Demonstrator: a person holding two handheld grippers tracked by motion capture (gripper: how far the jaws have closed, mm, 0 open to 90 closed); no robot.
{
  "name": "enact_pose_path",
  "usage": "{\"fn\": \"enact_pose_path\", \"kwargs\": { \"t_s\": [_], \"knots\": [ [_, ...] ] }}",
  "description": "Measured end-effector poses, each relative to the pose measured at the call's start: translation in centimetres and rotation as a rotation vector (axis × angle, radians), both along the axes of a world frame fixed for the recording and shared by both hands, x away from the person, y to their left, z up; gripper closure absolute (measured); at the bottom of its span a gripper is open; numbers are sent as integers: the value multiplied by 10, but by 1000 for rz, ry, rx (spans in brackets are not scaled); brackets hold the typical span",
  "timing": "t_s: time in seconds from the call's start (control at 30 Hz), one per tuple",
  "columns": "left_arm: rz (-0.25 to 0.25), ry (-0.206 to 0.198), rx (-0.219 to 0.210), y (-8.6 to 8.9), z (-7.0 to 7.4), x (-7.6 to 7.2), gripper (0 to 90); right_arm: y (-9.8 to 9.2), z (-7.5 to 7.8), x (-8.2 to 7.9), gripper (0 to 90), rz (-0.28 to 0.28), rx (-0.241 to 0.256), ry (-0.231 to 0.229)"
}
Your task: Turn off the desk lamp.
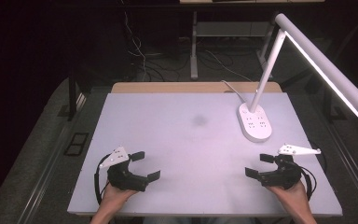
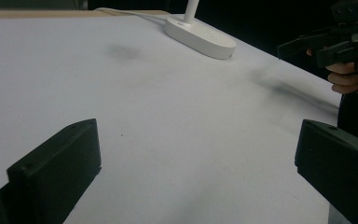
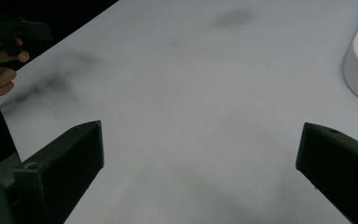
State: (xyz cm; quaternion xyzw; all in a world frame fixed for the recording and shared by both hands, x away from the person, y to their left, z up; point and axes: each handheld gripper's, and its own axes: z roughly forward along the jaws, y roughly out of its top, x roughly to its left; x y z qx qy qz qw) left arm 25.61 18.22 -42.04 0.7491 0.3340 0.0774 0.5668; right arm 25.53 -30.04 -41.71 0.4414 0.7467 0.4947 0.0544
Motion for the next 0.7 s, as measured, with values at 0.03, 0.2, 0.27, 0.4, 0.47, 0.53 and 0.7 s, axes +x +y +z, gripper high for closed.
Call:
{"fn": "enact_pose_path", "kwargs": {
  "t_s": [0.03, 0.2, 0.27, 0.4, 0.47, 0.53, 0.7],
  "knots": [
    [0, -1, 2, 1, 0, 0, 0, 0, 0, 0, 9, 1, 0, 1],
    [2, -2, 0, 1, 0, 1, 0, 0, 0, 1, 9, 10, -5, 2],
    [1, -2, 1, 1, 0, 0, 0, 0, 0, 0, 9, 9, 3, 5],
    [0, 0, 2, 1, 0, 0, 0, -1, 1, 1, 8, 14, 7, 9],
    [-2, -1, 3, 1, 0, 0, 0, -1, 1, 1, 9, 16, 9, 12],
    [-4, -2, 5, 0, 0, 0, 0, 0, 2, 1, 9, 19, 11, 16],
    [3, -4, 6, 1, 0, -1, 0, 2, 4, 0, 9, 26, 5, 18]
  ]
}}
